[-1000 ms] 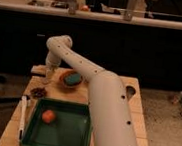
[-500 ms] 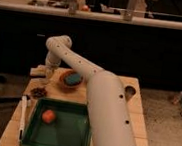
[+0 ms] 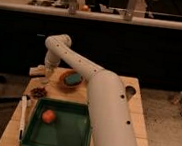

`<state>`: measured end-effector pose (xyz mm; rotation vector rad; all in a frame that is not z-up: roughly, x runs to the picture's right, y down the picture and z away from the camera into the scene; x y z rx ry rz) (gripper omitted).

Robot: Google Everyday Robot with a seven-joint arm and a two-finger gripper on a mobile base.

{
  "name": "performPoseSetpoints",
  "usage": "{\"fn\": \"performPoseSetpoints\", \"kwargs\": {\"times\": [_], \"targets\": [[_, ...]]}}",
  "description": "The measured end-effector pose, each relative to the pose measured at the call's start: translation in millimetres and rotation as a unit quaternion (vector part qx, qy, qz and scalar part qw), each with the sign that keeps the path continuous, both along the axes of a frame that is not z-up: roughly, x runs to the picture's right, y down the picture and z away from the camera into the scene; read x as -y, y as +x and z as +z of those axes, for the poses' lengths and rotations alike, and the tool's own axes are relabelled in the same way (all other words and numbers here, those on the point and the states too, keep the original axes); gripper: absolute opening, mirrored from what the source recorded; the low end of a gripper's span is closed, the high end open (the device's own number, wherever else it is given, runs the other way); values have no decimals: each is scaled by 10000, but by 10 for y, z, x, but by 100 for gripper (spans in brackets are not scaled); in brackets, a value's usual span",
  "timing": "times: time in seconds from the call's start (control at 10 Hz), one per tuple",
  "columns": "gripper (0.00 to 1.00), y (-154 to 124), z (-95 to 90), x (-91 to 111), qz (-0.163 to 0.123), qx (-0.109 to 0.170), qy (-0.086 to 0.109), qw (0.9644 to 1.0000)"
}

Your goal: Place eraser in tray

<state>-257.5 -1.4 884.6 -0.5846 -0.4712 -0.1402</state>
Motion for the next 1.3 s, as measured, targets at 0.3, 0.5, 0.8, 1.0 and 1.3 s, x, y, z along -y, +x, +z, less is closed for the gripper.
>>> {"fn": "performPoseSetpoints", "kwargs": {"times": [0.3,0.5,0.8,1.0,1.3], "targets": [[0,14,-76,93,51,58,95,9999],[0,38,-129,136,51,81,144,9999],[0,172,-272,182,15,93,230,9997],[0,292,-385,180,1,119,283,9995],[0,537,-604,116,18,150,347,9993]]}}
